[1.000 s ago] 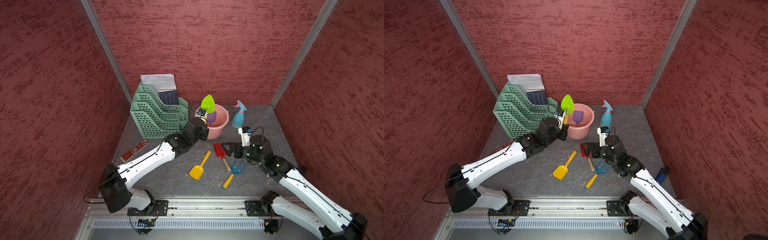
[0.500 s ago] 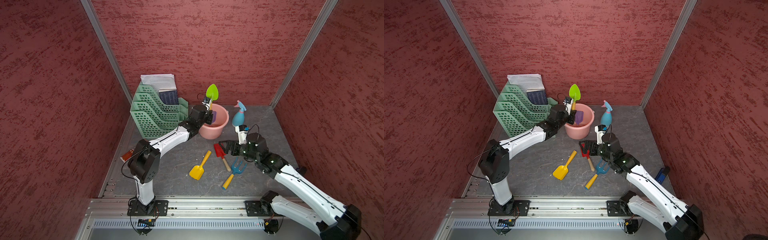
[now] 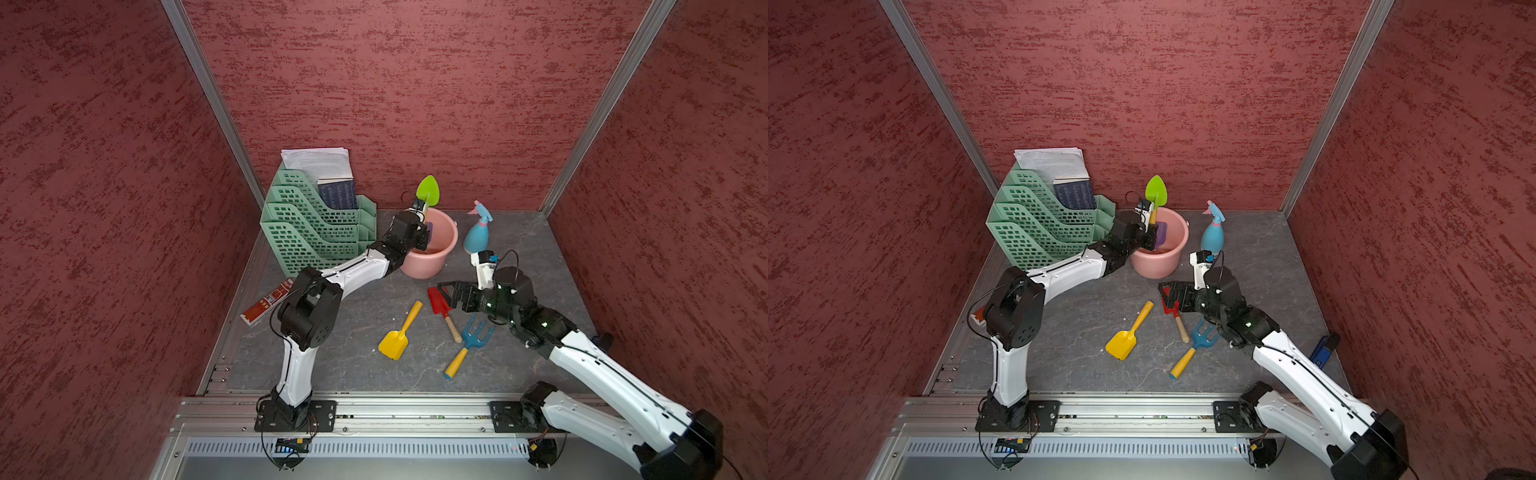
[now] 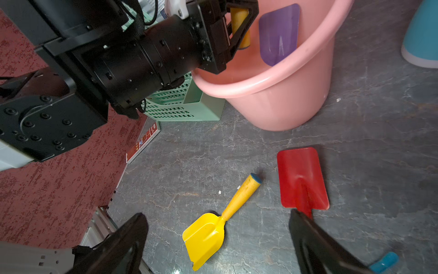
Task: Organize the gardening tools
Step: Place the gardening tool in the container.
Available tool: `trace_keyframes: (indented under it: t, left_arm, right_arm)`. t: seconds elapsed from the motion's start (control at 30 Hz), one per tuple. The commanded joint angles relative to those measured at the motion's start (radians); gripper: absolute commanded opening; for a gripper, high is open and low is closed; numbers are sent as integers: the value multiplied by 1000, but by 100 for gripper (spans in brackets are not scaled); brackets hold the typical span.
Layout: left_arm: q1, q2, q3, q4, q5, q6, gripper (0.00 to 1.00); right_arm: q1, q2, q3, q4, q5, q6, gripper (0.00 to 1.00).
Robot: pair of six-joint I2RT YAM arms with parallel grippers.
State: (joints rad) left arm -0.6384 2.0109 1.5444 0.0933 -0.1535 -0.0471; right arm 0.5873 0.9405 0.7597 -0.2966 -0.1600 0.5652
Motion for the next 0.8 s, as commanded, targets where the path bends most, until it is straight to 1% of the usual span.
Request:
trace_keyframes:
  t: [0.0,0.03,0.1,0.13,0.2,0.3,0.4,0.53,0.67,0.77]
  left_arm:
    - [3,10,7,63,9,-8,42]
    - [2,5,2,66,12,-6,48]
    - [-1,-4,-7,71,9,4,66]
    - [-1,-9,-10,71,6,9,71]
    - [-3,-24,-16,69,-1,11,85]
    - [-12,-60,-42,75,-10,16,99]
    - [-27,-115,-85,84,-7,29,100]
    - [-55,-224,-163,62,2,35,100]
    - [-96,-344,-249,-21,-1,12,100]
    - [-120,-437,-317,-111,1,-43,100]
  right_arm:
    - [4,-7,0,-5,25,-1,98]
    - [4,-7,-1,-10,32,2,98]
    - [4,-7,-3,-23,46,14,98]
    - [4,-8,-6,-27,45,18,98]
    - [4,-8,-5,-44,47,33,98]
    - [6,-8,2,-101,45,58,98]
    - [8,-7,11,-185,36,77,98]
    - [13,-20,13,-336,31,90,98]
    - [27,-69,-20,-442,21,135,98]
    - [54,-93,-56,-483,21,159,98]
